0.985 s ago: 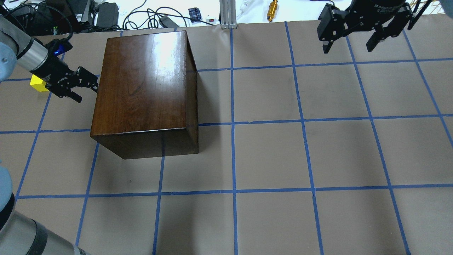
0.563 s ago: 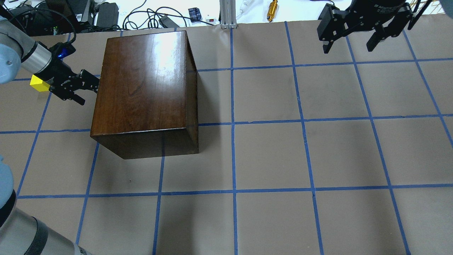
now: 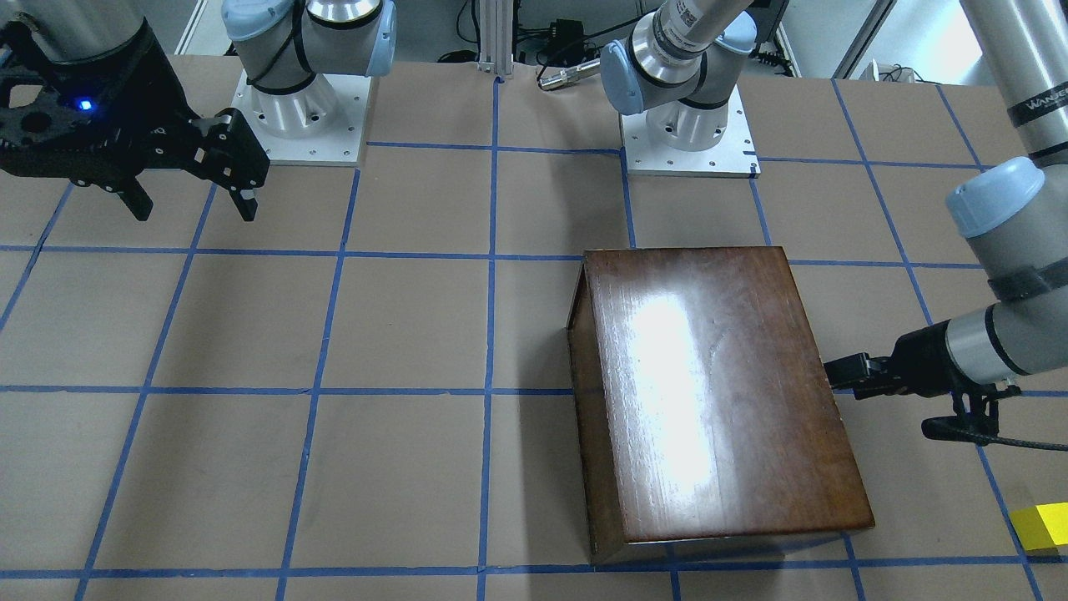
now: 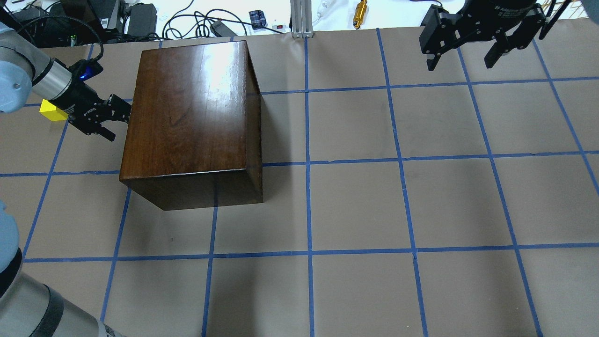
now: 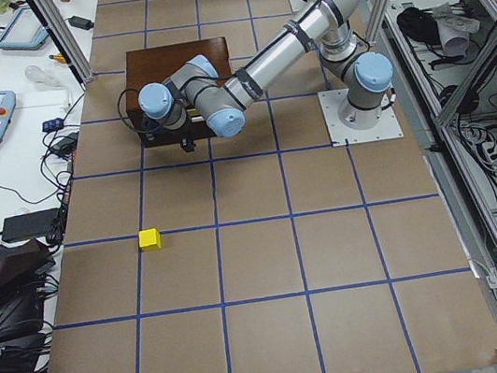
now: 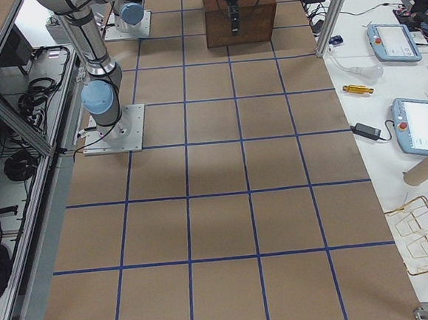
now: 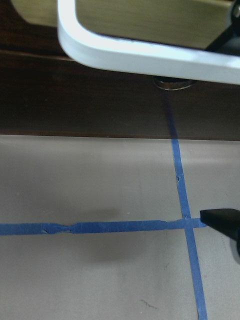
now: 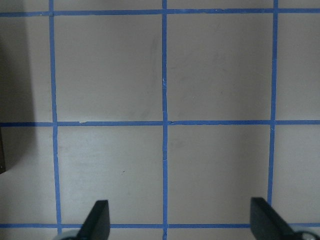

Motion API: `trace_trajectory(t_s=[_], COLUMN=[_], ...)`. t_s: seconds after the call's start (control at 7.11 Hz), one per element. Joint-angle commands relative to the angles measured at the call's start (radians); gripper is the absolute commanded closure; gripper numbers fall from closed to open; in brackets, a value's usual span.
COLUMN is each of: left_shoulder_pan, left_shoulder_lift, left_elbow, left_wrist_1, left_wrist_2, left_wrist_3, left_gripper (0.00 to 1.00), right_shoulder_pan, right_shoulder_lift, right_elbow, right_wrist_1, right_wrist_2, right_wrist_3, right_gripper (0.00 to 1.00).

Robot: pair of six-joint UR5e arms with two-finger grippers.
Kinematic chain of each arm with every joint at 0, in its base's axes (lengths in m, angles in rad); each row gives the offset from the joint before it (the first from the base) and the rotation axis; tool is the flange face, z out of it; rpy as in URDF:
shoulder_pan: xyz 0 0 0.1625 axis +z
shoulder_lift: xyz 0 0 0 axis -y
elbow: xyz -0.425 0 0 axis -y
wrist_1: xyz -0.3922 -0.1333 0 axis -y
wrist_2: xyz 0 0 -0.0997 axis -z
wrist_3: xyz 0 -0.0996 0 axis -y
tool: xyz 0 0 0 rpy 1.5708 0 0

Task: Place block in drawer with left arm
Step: 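Pull the drawer outward from the cabinet with the left gripper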

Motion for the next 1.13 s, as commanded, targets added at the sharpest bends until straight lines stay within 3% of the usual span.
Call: trace_trajectory(t_s=[0.0,0.99], left_shoulder_pan=[0.017,0.138], left_shoulder_lift=[0.003,0.0], left_elbow=[0.005,0.019], left_wrist_1=[0.015,0.017], left_wrist_2=[0.006,0.029], left_wrist_3=[0.02,0.091], left_gripper=[0.0,0.0], right_shoulder_pan=[0.0,0.0], right_shoulder_lift=[-0.002,0.0], right_elbow=[0.0,0.0], right_wrist_1=[0.0,0.0], right_wrist_2=[0.001,-0.001], right_wrist_3=[0.0,0.0], right_gripper=[0.0,0.0])
